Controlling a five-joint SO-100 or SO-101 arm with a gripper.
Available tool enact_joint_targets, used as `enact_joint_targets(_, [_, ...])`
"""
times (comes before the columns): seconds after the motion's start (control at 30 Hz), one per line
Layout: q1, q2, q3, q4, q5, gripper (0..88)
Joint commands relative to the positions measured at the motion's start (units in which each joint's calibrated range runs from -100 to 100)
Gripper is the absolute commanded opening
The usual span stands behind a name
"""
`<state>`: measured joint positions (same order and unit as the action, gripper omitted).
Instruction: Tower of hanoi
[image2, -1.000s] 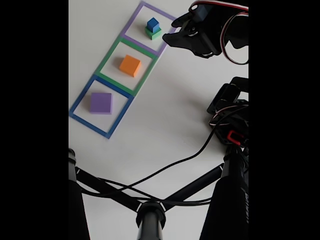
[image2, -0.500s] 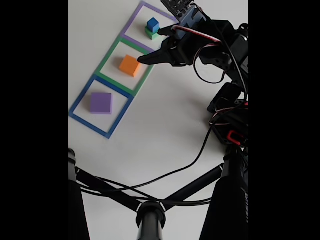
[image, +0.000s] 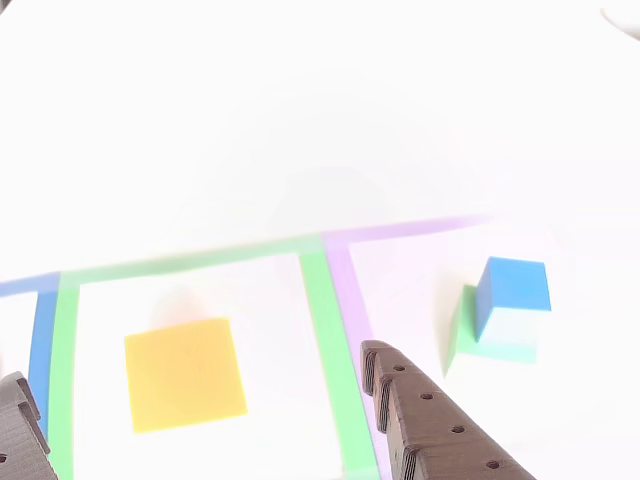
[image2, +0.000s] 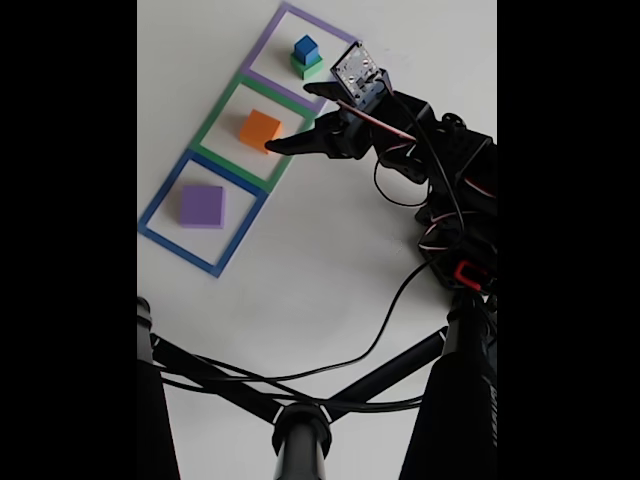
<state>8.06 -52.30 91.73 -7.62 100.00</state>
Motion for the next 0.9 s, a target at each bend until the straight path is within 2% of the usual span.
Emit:
enact_joint_targets(0.0, [-0.3, 8.98, 0.72, -12.7, 0.0, 40.1])
enact_joint_targets(0.37, [-1.54, 37.73, -1.82, -41.77, 0.0, 40.3])
enact_joint_targets(0.6, [-3.08, 53.47, -7.37, -53.51, 0.0, 39.7])
enact_joint_targets(0.87, [-2.69, 64.45, -11.37, -60.63, 0.0, 39.4])
